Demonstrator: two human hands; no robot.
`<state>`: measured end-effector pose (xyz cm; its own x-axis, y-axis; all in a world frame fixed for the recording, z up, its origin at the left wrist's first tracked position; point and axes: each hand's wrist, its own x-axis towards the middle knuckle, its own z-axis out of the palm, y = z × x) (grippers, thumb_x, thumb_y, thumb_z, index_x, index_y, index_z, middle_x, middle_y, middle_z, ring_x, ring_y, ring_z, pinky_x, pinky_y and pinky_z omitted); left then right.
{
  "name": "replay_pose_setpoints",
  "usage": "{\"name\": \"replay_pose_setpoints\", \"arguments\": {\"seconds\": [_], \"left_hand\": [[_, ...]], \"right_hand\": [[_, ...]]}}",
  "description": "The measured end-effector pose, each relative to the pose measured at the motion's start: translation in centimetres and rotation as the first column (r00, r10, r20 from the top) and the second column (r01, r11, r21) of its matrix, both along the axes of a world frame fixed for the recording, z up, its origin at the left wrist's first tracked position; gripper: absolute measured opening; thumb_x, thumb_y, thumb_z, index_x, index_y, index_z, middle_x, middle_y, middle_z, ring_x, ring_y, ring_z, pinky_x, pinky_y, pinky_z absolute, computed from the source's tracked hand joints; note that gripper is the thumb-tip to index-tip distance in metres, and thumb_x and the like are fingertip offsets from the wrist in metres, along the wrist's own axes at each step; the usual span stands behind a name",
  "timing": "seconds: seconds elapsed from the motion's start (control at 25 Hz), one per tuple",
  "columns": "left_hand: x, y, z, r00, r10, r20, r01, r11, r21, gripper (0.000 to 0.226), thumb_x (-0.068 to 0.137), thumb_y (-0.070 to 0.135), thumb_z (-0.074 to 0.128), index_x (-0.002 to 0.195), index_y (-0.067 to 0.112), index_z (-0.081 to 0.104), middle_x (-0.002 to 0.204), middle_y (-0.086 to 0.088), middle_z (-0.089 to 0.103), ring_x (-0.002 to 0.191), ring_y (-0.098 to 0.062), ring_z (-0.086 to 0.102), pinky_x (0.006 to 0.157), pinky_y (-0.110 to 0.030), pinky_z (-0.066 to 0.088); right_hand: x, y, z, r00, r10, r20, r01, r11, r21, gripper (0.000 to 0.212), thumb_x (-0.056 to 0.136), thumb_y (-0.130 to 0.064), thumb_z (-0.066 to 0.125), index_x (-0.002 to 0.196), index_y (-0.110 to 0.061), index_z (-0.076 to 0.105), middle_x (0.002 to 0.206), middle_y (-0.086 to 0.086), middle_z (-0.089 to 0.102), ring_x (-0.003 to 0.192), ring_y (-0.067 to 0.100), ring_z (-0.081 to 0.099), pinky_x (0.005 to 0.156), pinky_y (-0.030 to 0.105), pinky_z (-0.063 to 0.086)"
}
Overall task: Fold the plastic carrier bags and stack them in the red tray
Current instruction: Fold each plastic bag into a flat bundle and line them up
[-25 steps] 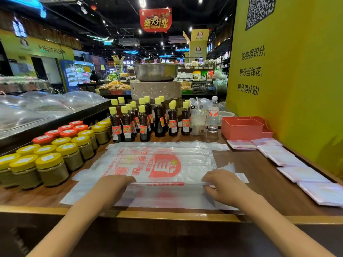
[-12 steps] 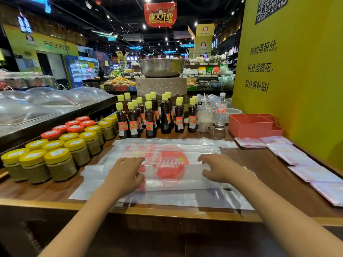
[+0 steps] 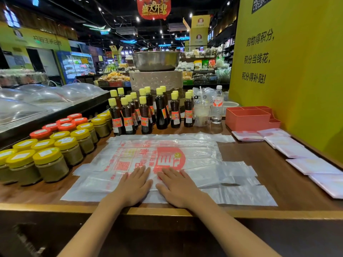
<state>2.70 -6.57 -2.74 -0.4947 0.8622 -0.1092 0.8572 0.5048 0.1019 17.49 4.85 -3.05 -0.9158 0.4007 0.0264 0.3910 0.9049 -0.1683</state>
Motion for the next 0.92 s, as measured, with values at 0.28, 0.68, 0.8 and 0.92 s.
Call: {"name": "replay_pose_setpoints", "arguments": {"seconds": [0.28, 0.68, 0.8, 0.92], "left_hand": [[-3.8, -3.1, 0.1, 0.996, 0.083, 0.014, -0.083, 0.996, -0.022, 0.064, 0.105, 0.055, 0.018, 0.159, 0.027, -0.003, 0.167, 0.003, -0.01, 0.153, -0.015, -0.008, 0.123, -0.045, -0.004], [-5.9, -6.5, 0.4, 0.988, 0.141, -0.061, -0.125, 0.969, 0.214, 0.102, 0.079, 0.091, 0.024, 0.159, 0.027, 0.019, 0.167, -0.001, 0.01, 0.153, -0.02, 0.011, 0.122, -0.046, 0.01], [-2.5, -6.3, 1.4, 0.987, -0.021, -0.156, 0.077, 0.931, 0.358, 0.086, 0.079, 0.081, 0.048, 0.15, 0.033, 0.038, 0.149, 0.003, 0.037, 0.129, -0.014, 0.043, 0.103, -0.03, 0.041], [1.3, -4.4, 2.1, 0.974, -0.024, -0.224, 0.1, 0.937, 0.335, 0.058, 0.095, 0.057, 0.051, 0.146, 0.034, 0.036, 0.13, 0.008, 0.047, 0.105, -0.008, 0.054, 0.08, -0.02, 0.045]], "right_hand": [[4.8, 4.5, 0.3, 0.984, -0.15, 0.093, 0.154, 0.987, -0.037, 0.063, 0.106, -0.055, 0.013, 0.161, -0.027, -0.002, 0.168, -0.006, -0.008, 0.154, 0.014, -0.01, 0.125, 0.045, -0.007], [8.4, 7.9, 0.9, 0.951, -0.308, 0.027, 0.306, 0.949, 0.073, 0.063, 0.106, -0.047, 0.024, 0.16, -0.018, 0.013, 0.169, 0.0, 0.004, 0.155, 0.02, -0.003, 0.123, 0.05, -0.007], [7.7, 7.6, 1.7, 0.959, -0.221, -0.18, 0.23, 0.973, 0.031, 0.057, 0.099, -0.037, 0.046, 0.153, -0.025, 0.031, 0.162, -0.001, 0.03, 0.15, 0.018, 0.022, 0.124, 0.043, 0.005], [7.1, 6.6, 2.8, 0.954, -0.196, -0.226, 0.173, 0.978, -0.118, 0.049, 0.099, -0.033, 0.053, 0.147, -0.026, 0.043, 0.151, -0.002, 0.046, 0.138, 0.02, 0.042, 0.118, 0.037, 0.028]]}}
